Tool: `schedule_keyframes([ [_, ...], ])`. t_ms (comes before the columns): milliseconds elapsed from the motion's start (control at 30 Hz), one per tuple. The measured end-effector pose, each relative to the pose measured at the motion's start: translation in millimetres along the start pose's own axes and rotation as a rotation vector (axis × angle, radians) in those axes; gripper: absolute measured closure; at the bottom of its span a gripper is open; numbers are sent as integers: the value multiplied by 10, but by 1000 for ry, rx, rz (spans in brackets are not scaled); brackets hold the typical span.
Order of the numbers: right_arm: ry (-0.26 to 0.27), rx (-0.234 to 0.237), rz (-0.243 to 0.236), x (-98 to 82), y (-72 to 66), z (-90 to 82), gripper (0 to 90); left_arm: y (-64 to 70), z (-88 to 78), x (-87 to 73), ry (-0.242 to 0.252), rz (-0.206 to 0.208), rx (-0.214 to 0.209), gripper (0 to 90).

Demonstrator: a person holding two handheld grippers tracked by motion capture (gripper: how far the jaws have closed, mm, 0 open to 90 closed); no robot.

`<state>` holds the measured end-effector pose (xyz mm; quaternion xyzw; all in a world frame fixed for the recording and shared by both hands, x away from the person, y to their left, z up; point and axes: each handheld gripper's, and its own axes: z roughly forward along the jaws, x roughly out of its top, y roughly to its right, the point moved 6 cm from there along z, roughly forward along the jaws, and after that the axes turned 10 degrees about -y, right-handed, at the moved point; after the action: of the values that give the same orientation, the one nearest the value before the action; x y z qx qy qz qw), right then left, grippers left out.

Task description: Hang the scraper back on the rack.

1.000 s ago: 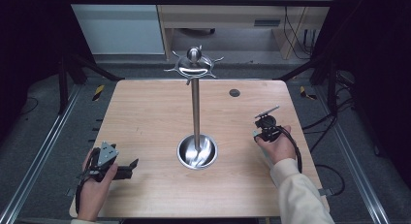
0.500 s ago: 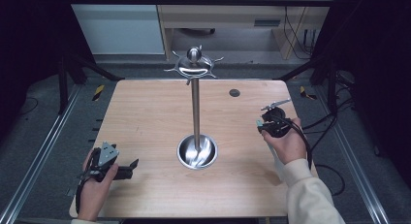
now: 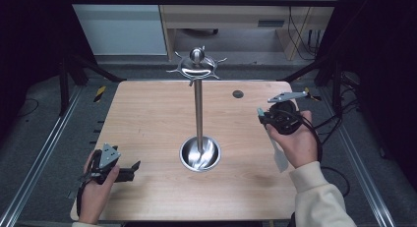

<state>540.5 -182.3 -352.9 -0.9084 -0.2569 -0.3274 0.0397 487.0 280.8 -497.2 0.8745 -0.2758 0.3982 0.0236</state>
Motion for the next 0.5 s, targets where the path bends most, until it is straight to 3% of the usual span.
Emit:
schedule_keyframes([
  [500,103,32,-11,109,-102,-259,742,11,8,9,2,0,1,27],
])
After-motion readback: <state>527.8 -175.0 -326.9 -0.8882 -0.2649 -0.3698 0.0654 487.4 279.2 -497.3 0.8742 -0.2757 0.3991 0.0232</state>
